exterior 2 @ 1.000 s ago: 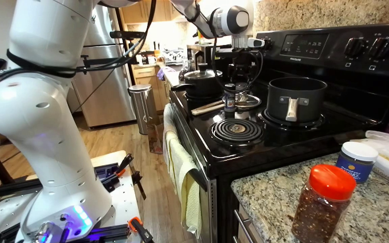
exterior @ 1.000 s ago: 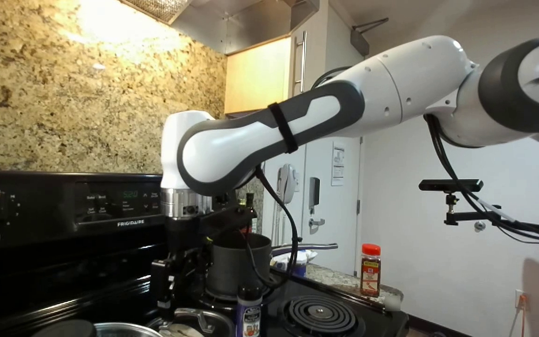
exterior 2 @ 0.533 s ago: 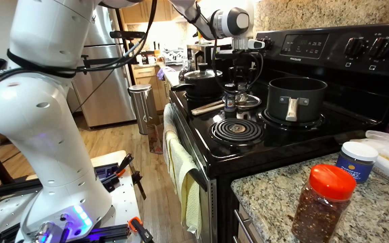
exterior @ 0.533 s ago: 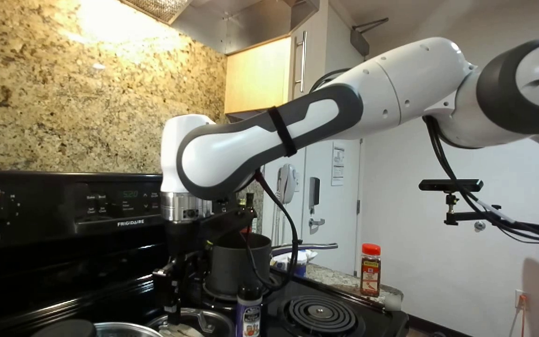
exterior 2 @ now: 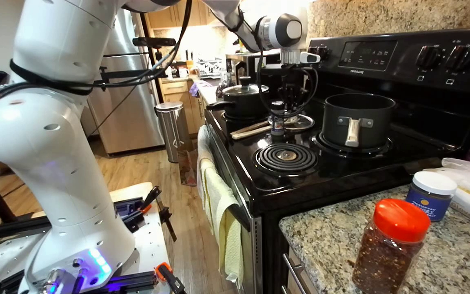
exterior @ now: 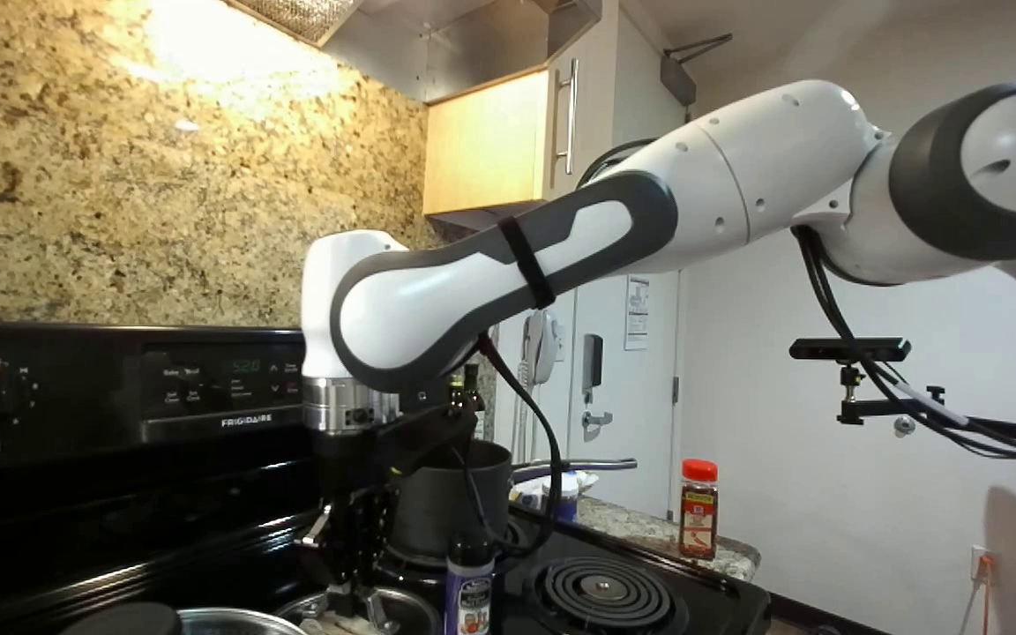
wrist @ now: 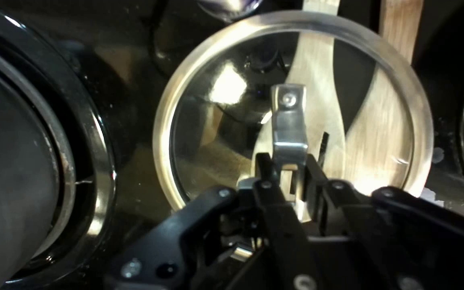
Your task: Place the glass lid on the bottom right plate of the stove, place one of the cooking sticks in the pot on the upper right plate
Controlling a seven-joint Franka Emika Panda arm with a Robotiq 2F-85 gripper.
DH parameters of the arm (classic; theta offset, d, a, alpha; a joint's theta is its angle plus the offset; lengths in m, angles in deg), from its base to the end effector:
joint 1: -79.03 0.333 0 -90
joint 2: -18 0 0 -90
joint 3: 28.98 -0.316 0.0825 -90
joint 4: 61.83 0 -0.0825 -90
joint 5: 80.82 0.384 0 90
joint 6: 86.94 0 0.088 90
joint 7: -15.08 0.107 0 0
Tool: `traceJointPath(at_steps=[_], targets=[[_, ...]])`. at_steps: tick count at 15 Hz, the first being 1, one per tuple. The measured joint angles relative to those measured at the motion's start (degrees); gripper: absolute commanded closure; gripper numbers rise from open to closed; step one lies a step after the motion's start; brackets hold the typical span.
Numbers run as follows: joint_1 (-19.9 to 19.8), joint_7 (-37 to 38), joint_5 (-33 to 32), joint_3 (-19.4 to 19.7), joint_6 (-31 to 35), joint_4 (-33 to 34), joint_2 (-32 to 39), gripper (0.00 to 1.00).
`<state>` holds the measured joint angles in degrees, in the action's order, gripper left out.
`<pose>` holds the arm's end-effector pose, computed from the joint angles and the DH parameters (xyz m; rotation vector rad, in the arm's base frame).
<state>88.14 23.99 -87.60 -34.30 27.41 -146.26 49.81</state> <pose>0.6843 0.1575 0.3538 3.0717 0.2056 -0.0274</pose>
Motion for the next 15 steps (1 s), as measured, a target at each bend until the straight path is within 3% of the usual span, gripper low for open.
traceJointPath(at_steps=[15], targets=[[0.2, -1.4, -0.1, 0.4, 0.1, 0.6, -3.9, 0.88]])
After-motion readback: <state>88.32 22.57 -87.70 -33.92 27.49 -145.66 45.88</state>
